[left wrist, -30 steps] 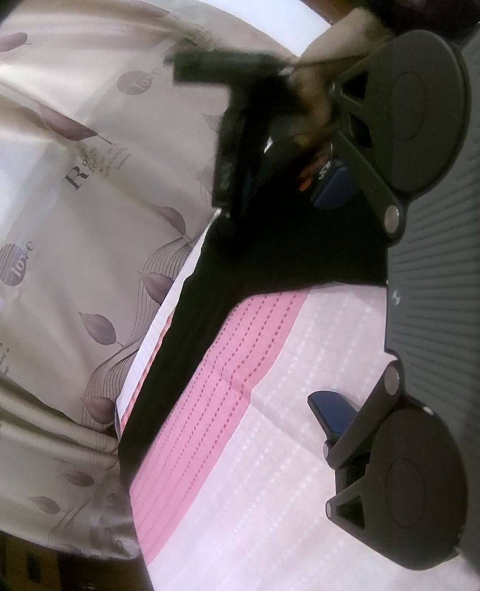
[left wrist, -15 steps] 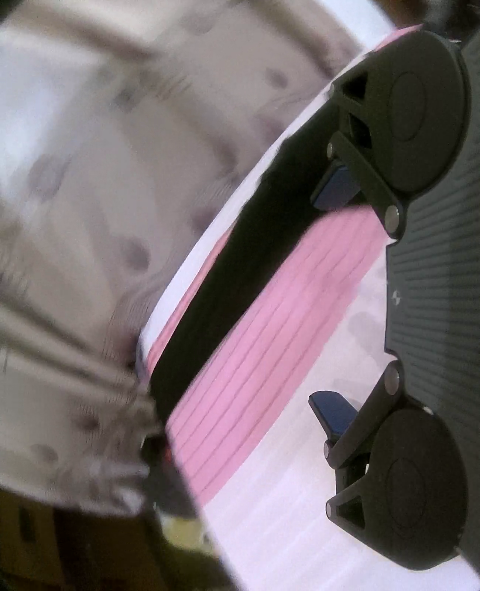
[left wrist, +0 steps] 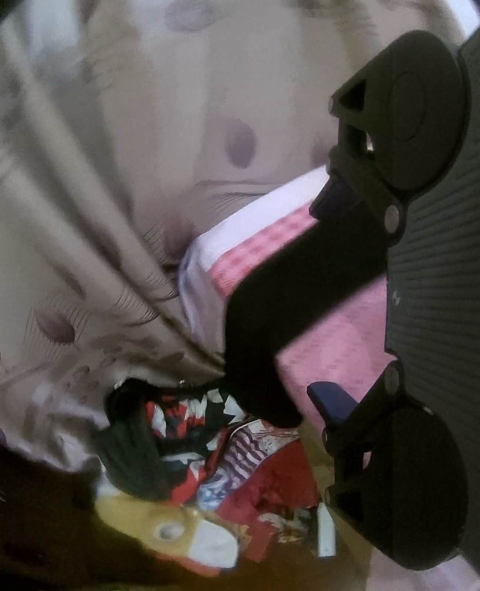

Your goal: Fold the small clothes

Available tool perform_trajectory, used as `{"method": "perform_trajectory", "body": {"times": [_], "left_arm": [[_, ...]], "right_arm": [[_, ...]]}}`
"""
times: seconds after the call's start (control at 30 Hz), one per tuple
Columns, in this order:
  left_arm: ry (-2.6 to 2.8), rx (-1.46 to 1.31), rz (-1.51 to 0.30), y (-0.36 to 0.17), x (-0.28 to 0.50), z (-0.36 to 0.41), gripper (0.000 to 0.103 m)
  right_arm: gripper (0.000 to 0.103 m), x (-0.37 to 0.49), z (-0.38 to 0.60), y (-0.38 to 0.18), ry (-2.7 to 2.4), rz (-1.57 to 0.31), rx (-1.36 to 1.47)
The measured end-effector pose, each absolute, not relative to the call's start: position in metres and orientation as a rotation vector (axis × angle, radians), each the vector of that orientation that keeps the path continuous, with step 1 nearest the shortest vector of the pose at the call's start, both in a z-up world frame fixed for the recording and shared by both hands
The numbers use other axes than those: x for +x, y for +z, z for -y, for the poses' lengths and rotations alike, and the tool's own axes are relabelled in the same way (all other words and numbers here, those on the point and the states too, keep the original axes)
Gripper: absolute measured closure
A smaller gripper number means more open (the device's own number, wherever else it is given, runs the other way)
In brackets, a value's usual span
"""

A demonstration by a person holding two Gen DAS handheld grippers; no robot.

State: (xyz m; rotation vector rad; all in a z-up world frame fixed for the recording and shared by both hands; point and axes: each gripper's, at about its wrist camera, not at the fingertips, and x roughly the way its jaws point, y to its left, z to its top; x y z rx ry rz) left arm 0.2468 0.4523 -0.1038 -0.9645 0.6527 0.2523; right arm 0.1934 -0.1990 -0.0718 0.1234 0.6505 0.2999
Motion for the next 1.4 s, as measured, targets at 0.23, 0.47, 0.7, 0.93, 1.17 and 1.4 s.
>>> {"method": "perform_trajectory", "body": {"times": [0.23, 0.47, 0.7, 0.93, 1.17, 1.4], "left_arm": [[0.214, -1.212, -0.723, -0.13, 0.268, -0.5, 0.004], [0.138, -1.464, -0.704, -0.177, 0.267, -0.523, 0.016], [0.199, -1.314, -0.651, -0.166, 0.275, -0.513, 0.076], [0.163, -1.04, -0.462, -0.072, 0.263, -0.47, 0.096], [0.142, -0.722, -0.336, 0.027, 0.268, -0.375, 0.098], [-0.105, -0.518, -0.392, 0.061, 0.279, -0.24, 0.098]], "right_arm": [[0.026, 0.194, 0.197, -0.072, 0.297, -0.659, 0.105], [0.023, 0.194, 0.194, -0.072, 0.283, -0.661, 0.086], [0.023, 0.196, 0.191, -0.072, 0.277, -0.675, 0.067], [0.023, 0.196, 0.194, -0.073, 0.283, -0.669, 0.087], [0.022, 0.194, 0.2, -0.073, 0.294, -0.649, 0.129], [0.022, 0.191, 0.221, -0.072, 0.292, -0.602, 0.262]]}}
